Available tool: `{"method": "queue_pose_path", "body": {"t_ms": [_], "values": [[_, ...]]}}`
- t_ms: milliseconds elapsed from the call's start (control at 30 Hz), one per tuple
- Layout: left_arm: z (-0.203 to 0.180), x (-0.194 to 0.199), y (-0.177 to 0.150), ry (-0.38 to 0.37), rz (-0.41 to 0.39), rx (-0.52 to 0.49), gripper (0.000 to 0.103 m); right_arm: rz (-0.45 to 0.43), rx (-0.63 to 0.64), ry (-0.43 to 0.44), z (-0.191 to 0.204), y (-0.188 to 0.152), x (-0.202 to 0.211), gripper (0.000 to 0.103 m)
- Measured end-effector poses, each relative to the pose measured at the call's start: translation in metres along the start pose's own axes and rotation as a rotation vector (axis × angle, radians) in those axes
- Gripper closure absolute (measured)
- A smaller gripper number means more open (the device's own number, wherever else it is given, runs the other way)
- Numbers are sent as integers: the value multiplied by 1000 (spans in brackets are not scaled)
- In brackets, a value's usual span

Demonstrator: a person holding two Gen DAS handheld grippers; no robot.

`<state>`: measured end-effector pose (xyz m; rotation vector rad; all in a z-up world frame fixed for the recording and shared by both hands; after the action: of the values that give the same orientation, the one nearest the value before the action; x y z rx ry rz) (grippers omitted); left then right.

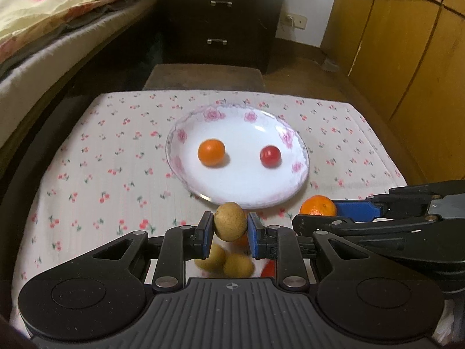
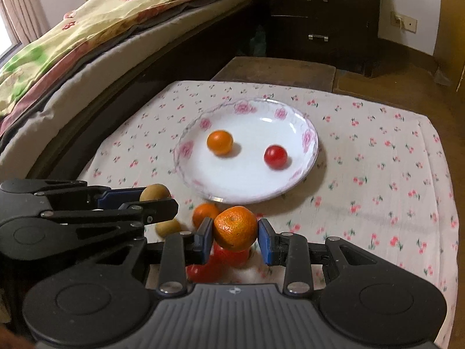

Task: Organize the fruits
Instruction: 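Carry potato and orange over the white plate and open both tools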

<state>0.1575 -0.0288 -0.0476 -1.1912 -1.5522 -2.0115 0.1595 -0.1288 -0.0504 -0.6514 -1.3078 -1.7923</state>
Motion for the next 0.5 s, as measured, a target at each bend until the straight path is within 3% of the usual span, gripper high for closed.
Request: {"method": "queue_pose_path", "body": {"t_ms": [500], "values": [[21,-45,26,18,37,41,73,3,27,13,-4,39,-44,69]]}}
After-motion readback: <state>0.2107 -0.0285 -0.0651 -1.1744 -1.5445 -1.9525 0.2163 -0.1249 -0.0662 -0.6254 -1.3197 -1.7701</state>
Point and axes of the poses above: each gripper's, at about its wrist camera, not at the fingertips, and x roughly against the way its jaws point, z to its left, y to its top, the point moved 6 cm from there along -x, roughly the way its jaws point, and after that the axes turned 14 degrees about -x, right-handed, at the moved point
